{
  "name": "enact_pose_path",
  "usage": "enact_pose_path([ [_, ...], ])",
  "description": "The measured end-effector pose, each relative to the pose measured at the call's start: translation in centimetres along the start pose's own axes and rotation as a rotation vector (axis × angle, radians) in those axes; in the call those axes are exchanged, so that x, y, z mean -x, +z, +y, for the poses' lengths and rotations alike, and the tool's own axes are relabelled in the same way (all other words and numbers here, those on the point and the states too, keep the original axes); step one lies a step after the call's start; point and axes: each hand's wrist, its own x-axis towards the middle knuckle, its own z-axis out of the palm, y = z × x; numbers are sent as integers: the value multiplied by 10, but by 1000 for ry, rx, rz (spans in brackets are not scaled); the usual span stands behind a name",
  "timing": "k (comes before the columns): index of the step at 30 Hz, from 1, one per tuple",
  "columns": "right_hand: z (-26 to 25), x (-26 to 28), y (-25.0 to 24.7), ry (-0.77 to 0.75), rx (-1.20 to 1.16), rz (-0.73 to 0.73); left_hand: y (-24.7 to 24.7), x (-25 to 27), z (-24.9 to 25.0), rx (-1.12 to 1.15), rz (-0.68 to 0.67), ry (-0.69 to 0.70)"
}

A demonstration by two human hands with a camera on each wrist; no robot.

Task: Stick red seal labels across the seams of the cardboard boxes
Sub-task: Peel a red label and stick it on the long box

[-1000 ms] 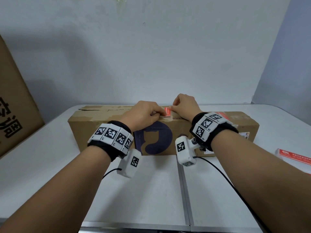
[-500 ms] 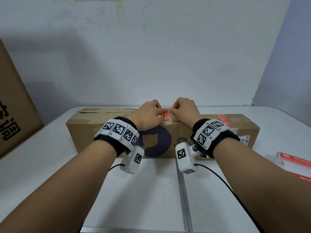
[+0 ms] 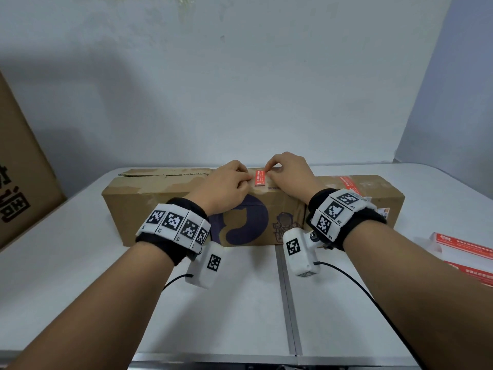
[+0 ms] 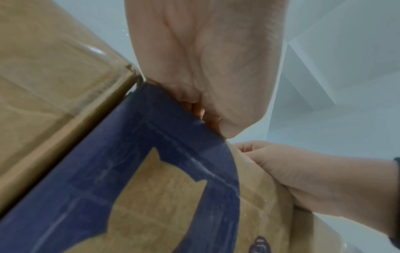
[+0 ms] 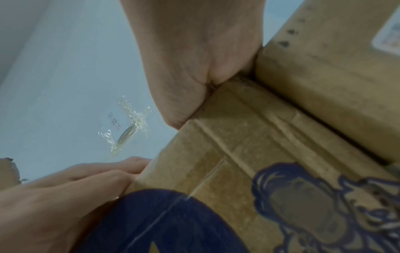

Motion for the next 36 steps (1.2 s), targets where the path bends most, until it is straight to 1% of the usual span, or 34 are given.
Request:
enact_pose_path([
  [2, -2, 5, -3, -58, 6, -25, 2, 7, 3, -23, 21, 15],
  [5, -5, 12, -5, -124, 56, -62, 2, 15, 8, -41, 6, 27],
  [9, -7, 21, -4, -165, 125, -59, 0, 20, 12, -73, -21, 27],
  [14, -9, 29, -1, -201, 182, -42, 1, 19, 10, -76, -8, 2],
  [18, -12, 38, -2, -198, 183, -18, 4, 17, 6, -80, -13, -3],
  [24, -17, 52, -4, -185, 71, 44, 6, 16, 4, -54, 1, -12],
  [32, -14, 59, 0, -76, -132, 124, 5, 19, 6, -65, 23, -12],
  [36, -14, 61, -2, -78, -156, 128, 2, 21, 8, -75, 6, 11],
])
